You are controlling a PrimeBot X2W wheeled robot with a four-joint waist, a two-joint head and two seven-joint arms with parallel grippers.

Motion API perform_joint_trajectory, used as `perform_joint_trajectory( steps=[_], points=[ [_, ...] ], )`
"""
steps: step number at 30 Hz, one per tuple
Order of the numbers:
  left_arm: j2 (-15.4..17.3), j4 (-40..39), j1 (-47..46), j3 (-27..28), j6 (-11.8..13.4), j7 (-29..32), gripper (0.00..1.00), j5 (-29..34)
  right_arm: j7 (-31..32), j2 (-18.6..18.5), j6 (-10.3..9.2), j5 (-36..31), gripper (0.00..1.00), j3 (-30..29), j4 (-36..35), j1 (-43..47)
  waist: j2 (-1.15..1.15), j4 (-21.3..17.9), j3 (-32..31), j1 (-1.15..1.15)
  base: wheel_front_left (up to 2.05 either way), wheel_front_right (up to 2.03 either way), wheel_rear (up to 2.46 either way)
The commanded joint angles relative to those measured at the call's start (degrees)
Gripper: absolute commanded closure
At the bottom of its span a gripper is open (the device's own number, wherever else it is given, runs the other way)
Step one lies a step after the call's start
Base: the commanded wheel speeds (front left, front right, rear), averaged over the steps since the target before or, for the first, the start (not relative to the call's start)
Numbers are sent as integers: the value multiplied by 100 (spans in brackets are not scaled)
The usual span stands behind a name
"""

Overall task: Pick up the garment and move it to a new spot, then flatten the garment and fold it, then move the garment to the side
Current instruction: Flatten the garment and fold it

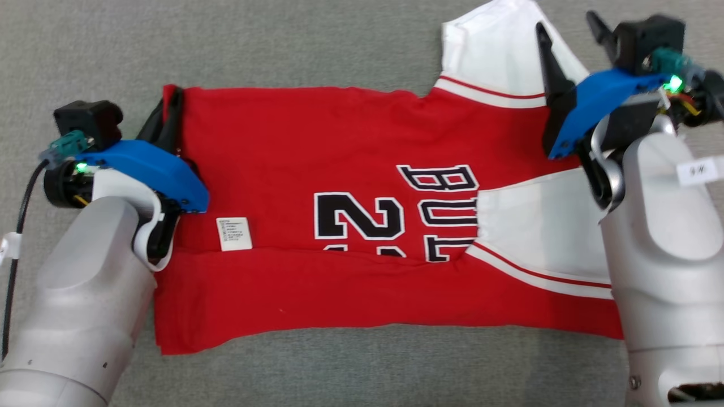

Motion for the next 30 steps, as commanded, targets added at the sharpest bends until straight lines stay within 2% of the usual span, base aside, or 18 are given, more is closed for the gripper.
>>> perform_joint_trajectory(
  steps=[1,6,12,18,19,20,21,22,26,30],
  points=[
    [-61,-56,-102,-73,-9,-50,100,-62,145,-37,-2,-122,0,-85,56,-184,0,215,190,-1,0,0,0],
    [-195,-251,-172,-438,-10,-123,100,-236,819,-23,0,-538,0,-732,297,-709,0,587,433,-1,0,0,0],
    [-201,-349,-306,-802,-1,-213,100,-439,1400,-38,-1,-1028,0,-1291,366,-1178,0,907,678,-1,0,0,0],
    [-200,-321,-299,-1098,3,-266,100,-621,1887,-32,-1,-1386,0,-1403,533,-1289,0,1025,719,-1,0,0,0],
    [-193,-308,-305,-1133,3,-274,100,-641,1936,-30,0,-1415,12,-1400,561,-1279,0,1027,718,-1,0,0,0],
    [-189,-303,-320,-1160,3,-281,100,-673,1953,-31,0,-1430,53,-1428,555,-1282,0,1028,723,-1,0,0,0],
    [-182,-295,-338,-1185,3,-287,100,-691,1941,-31,-1,-1469,73,-1449,530,-1289,0,1026,726,-1,0,0,0],
    [-170,-286,-352,-1208,3,-286,100,-717,1940,-32,-1,-1506,100,-1431,520,-1290,0,1023,724,-1,0,0,0],
    [-129,-271,-402,-1242,3,-305,100,-807,1657,-38,-2,-1617,100,-1478,289,-1297,0,998,687,-1,0,0,0],
    [-37,-465,-476,-861,3,-320,100,-687,1105,-33,-2,-1565,100,-1589,71,-1300,0,934,626,-1,0,0,0]
  ],
)
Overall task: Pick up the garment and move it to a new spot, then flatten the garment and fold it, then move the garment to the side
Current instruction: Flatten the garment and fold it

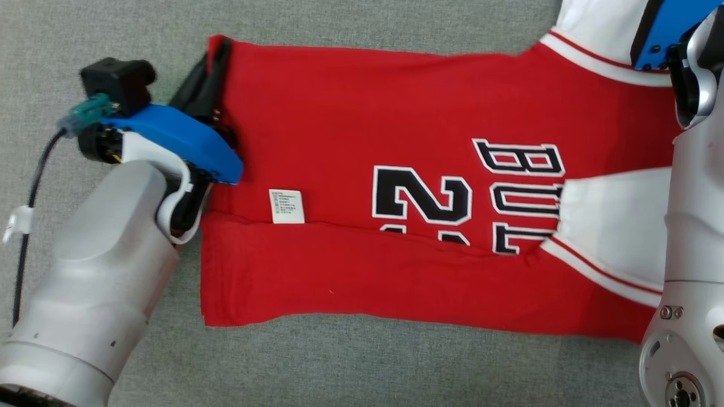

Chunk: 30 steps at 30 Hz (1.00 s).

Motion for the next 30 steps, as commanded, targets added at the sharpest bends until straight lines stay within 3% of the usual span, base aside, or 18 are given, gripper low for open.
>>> perform_joint_trajectory(
  steps=[1,8,16,24,30],
  points=[
    [105,-1,93,207,19,7,100,89,-221,-31,-1,43,100,-51,-55,19,0,-53,-54,0,0,0,0],
    [233,-370,574,1287,18,-2,100,790,-1212,-29,-1,657,100,-75,105,272,0,-382,-427,0,0,0,0],
    [335,-632,1344,1987,17,-3,100,1438,-2219,-28,-1,2048,100,690,106,1299,0,-840,-942,0,0,0,0],
    [219,-463,2321,2368,17,-2,100,1839,-2619,-29,-1,3201,100,1324,-249,3002,0,-1047,-1549,0,0,0,0],
    [9,-279,2856,2513,16,-2,100,2020,-2654,-30,-1,3462,100,1406,-259,3722,0,-1067,-1772,0,0,0,0]
  ],
)
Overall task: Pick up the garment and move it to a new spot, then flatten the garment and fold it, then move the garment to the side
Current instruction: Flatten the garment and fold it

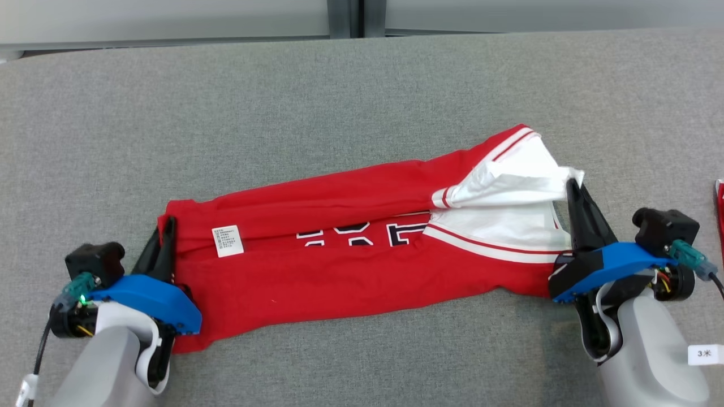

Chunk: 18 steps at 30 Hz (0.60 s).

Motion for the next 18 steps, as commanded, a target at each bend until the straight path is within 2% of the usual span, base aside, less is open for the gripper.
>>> perform_joint_trajectory(
  steps=[1,3,4,5,6,7,8,14,18],
  points=[
    [-45,87,112,77,13,-14,100,54,-23,-31,-2,47,100,-4,30,156,0,-29,-73,2,0,0,0],
    [-126,158,217,109,13,-14,100,69,17,-32,-2,146,100,-5,116,235,0,-18,-114,2,0,0,0],
    [-154,169,260,156,13,-14,65,96,47,-32,-2,207,100,-7,174,260,0,-10,-138,2,0,0,0],
    [-185,143,290,225,13,-14,18,127,45,-33,-2,263,100,-27,220,264,0,5,-165,2,0,0,0],
    [-222,131,349,321,14,-14,0,147,21,-33,-2,327,59,-26,257,250,0,17,-188,2,0,0,0],
    [-267,87,425,454,40,-14,0,156,-27,-33,-2,406,22,-39,285,236,0,33,-223,2,0,0,0],
    [-298,21,489,585,74,-14,0,215,-63,-34,-2,445,0,-59,299,230,0,51,-256,2,0,0,0],
    [-548,-414,922,1081,141,-14,0,603,-159,-31,-1,398,0,-255,367,221,0,224,-394,2,0,0,0],
    [-786,-643,1158,1279,84,-13,0,898,-76,-27,-1,287,0,-446,560,122,0,456,-459,2,0,0,0]
  ],
)
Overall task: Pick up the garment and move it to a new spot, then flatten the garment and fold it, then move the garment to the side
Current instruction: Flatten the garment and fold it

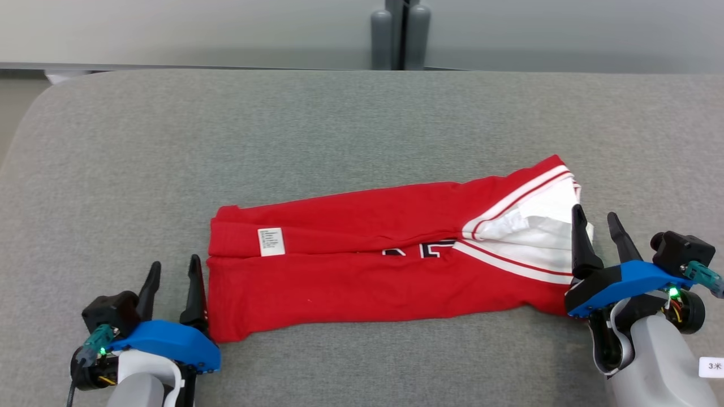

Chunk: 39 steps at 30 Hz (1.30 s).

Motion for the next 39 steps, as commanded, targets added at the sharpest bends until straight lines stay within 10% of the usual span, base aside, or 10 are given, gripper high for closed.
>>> perform_joint_trajectory(
  steps=[1,14,16,32,39],
  points=[
    [-54,-46,65,46,-31,-14,0,68,40,-25,0,-101,0,-54,89,-72,0,85,23,1,0,0,0],
    [-288,-179,-39,79,-102,-14,0,330,646,53,9,-588,0,-227,1609,-431,0,485,156,1,0,0,0],
    [-283,-204,-13,65,-104,-14,0,310,634,86,16,-445,100,74,1782,-409,0,436,168,1,0,0,0],
    [-348,-258,289,-255,-106,-14,0,320,-370,-32,-4,-506,100,-396,1045,-270,0,-425,-243,1,0,0,0],
    [-429,-212,276,-315,-106,-14,0,361,-168,-17,0,163,100,839,1,-20,0,-591,-324,1,0,0,0]
  ],
)
